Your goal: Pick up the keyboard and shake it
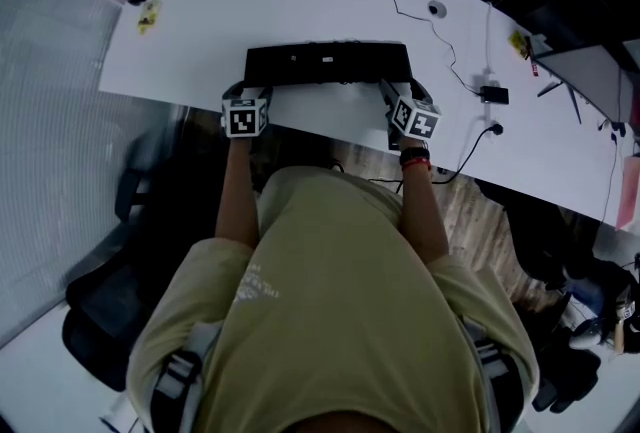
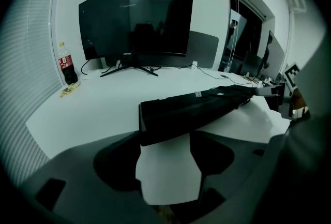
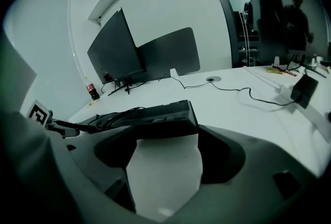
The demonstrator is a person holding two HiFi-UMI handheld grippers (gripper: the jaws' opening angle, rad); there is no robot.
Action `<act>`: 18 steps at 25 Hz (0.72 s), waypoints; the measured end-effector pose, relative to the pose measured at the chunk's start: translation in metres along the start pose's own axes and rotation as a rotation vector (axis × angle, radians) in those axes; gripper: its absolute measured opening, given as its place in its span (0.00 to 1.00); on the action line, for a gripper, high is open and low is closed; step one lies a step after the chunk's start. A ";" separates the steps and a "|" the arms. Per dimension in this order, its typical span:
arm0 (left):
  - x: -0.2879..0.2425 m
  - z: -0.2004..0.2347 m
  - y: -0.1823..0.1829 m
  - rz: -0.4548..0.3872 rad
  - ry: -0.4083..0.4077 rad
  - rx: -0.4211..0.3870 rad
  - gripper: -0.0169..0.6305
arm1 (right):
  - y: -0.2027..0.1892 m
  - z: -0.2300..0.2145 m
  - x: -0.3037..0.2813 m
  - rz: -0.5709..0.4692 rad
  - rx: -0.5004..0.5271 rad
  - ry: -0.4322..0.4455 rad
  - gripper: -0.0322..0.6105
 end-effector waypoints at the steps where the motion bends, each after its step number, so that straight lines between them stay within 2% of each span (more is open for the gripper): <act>1: -0.001 0.000 -0.002 0.007 0.000 0.000 0.51 | -0.003 0.000 -0.001 0.009 0.000 -0.001 0.65; 6: -0.005 0.000 -0.009 0.031 -0.016 0.018 0.51 | -0.012 -0.001 -0.004 0.041 0.006 -0.001 0.65; 13: -0.009 0.005 -0.011 0.061 0.004 0.006 0.51 | -0.017 0.001 -0.005 0.090 0.023 -0.001 0.65; 18: -0.016 0.006 -0.023 0.070 -0.029 0.065 0.51 | -0.026 -0.003 -0.009 0.128 0.041 0.002 0.65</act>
Point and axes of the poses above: the fingertips, and each gripper's own axes: x backward along the fingers, z to its left, y out of its top, the point moved 3 cm from there along x, backward along the fingers, and after that the axes turned 13 degrees about -y, right-handed, at the moved point
